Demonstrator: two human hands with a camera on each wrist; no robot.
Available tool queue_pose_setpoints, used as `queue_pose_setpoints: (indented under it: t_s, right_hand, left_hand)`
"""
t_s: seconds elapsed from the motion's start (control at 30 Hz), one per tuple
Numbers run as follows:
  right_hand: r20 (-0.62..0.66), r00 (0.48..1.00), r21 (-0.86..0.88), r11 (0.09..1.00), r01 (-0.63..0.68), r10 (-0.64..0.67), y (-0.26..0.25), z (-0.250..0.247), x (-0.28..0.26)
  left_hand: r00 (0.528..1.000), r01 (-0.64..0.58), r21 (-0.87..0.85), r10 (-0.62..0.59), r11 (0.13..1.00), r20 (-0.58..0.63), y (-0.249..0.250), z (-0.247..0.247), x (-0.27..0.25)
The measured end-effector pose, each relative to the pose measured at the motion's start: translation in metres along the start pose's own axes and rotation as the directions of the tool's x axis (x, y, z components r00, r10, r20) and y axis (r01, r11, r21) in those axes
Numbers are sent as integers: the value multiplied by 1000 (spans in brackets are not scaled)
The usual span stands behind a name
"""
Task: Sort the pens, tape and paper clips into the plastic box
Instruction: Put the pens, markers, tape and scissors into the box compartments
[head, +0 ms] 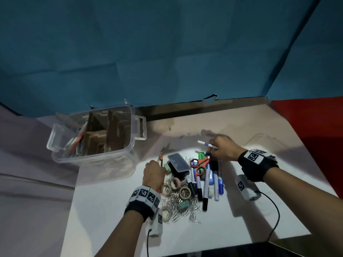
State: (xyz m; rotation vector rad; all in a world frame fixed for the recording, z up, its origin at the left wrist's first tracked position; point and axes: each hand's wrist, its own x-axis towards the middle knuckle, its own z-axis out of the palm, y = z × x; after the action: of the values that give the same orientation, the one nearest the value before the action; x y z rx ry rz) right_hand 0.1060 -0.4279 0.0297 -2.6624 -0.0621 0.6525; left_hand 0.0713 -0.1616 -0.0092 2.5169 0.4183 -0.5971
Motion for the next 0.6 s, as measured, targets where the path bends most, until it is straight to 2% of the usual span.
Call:
queue_pose_setpoints:
  t_s: [0.1,0.17,0.23,0.33,0.43,0.53,0.6]
  right_hand:
    - [-26,998,36,998,-56,57,6,-4,-7]
    - [36,989,93,985,-144,142,10,1,-18]
    - [108,966,125,961,-248,236,15,14,-26]
    - [92,947,162,933,-320,309,22,33,-29]
    - [64,931,242,900,-363,358,25,40,-30]
    - [30,916,311,867,-389,400,18,41,-34]
    - [-17,906,276,873,-403,423,11,45,-39]
  left_hand:
    - [995,-87,54,89,995,-37,1,-7,-5]
    - [982,-165,114,174,980,-72,6,-12,-11]
    - [958,-243,153,262,958,-115,12,-18,-17]
    - [907,-337,196,373,921,-195,24,-27,-26]
    - [889,-383,141,406,913,-212,38,-36,-38]
    - [898,-402,13,396,916,-190,50,-46,-49]
    - [910,-400,-75,386,914,-153,52,-49,-51]
